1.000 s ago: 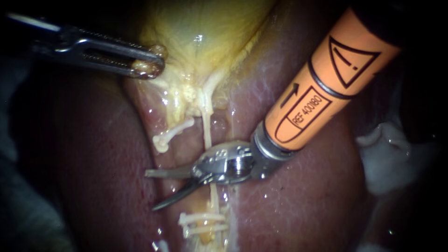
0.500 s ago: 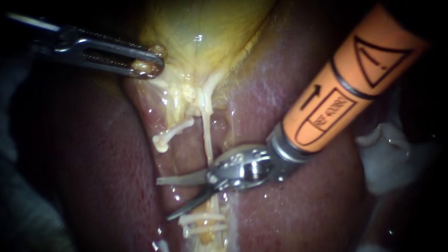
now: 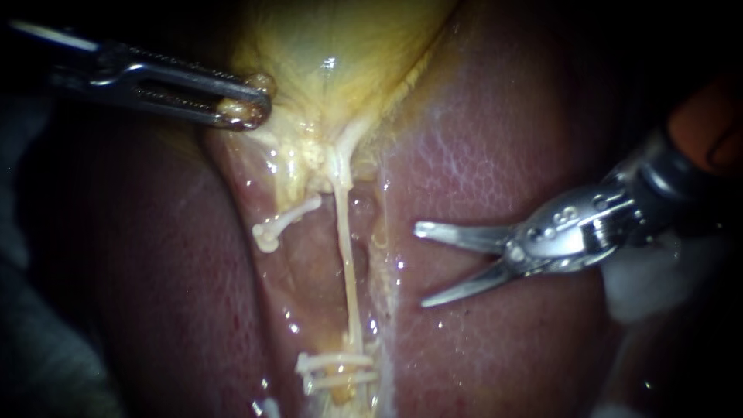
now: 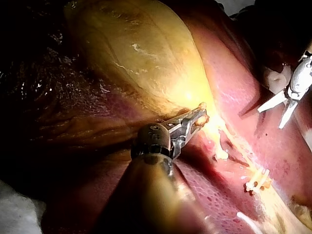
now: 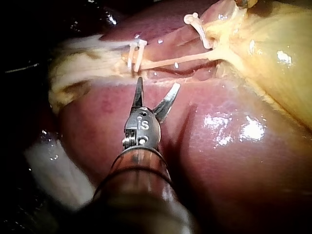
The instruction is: Go back from the cut left tube
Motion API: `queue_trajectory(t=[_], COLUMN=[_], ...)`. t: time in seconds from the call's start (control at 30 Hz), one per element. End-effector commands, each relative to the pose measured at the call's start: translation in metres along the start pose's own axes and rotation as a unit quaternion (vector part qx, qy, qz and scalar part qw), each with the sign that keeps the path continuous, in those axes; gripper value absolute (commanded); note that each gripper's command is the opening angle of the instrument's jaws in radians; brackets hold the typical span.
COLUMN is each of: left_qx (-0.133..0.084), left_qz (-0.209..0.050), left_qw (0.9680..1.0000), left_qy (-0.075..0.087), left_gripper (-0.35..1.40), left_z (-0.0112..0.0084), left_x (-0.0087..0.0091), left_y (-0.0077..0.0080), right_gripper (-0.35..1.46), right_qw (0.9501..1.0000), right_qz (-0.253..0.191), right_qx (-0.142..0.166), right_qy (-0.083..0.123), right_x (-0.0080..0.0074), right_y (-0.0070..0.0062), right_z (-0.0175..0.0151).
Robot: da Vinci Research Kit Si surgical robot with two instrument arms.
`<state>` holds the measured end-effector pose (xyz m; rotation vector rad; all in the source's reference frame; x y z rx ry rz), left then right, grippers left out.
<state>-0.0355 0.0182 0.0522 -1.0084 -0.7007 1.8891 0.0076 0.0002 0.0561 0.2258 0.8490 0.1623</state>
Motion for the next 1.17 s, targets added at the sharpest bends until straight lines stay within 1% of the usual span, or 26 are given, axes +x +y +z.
queue_trajectory(t=[0.03, 0.1, 0.23, 0.3, 0.37, 0.43, 0.8, 0.9, 1.07, 1.13, 1.17], left_qx=[0.000, 0.000, 0.000, 0.001, 0.003, 0.005, -0.001, -0.001, -0.002, -0.002, -0.003], left_qz=[0.000, 0.000, 0.000, 0.000, 0.001, 0.002, 0.008, 0.009, 0.009, 0.009, 0.009], left_qw=[1.0000, 1.0000, 1.0000, 1.0000, 1.0000, 1.0000, 1.0000, 1.0000, 1.0000, 1.0000, 1.0000], left_qy=[0.000, 0.000, 0.000, 0.001, 0.002, 0.003, -0.001, -0.002, -0.003, -0.003, -0.003], left_gripper=[-0.35, -0.35, -0.35, -0.35, -0.35, -0.35, -0.35, -0.35, -0.35, -0.35, -0.35], left_z=[0.0001, 0.0001, 0.0002, 0.0005, 0.0011, 0.0017, 0.0065, 0.0069, 0.0068, 0.0066, 0.0065], left_x=[0.0000, 0.0000, 0.0000, -0.0002, -0.0005, -0.0008, -0.0024, -0.0026, -0.0026, -0.0026, -0.0025], left_y=[0.0000, 0.0000, -0.0001, -0.0001, -0.0002, -0.0003, -0.0014, -0.0016, -0.0016, -0.0016, -0.0016], right_gripper=[1.35, 1.35, 1.35, 1.37, 1.37, 1.38, 1.40, 1.42, 1.43, 1.43, 1.43], right_qw=[0.9999, 0.9993, 0.9982, 0.9978, 0.9979, 0.9986, 0.9986, 0.9986, 0.9986, 0.9990, 0.9991], right_qz=[0.000, -0.002, 0.004, 0.008, 0.016, 0.018, 0.018, 0.018, 0.018, 0.016, 0.032], right_qx=[-0.004, -0.013, -0.034, -0.039, -0.035, -0.021, -0.021, -0.021, -0.021, -0.008, 0.007], right_qy=[-0.013, -0.034, -0.050, -0.053, -0.052, -0.046, -0.046, -0.046, -0.046, -0.040, -0.028], right_x=[-0.0001, -0.0001, -0.0003, -0.0003, -0.0003, -0.0003, -0.0003, -0.0003, -0.0002, -0.0001, 0.0000], right_y=[0.0003, 0.0007, 0.0009, 0.0009, 0.0008, 0.0008, 0.0008, 0.0008, 0.0008, 0.0008, 0.0007], right_z=[-0.0004, -0.0012, -0.0018, -0.0017, -0.0017, -0.0017, -0.0017, -0.0017, -0.0016, -0.0016, -0.0013])
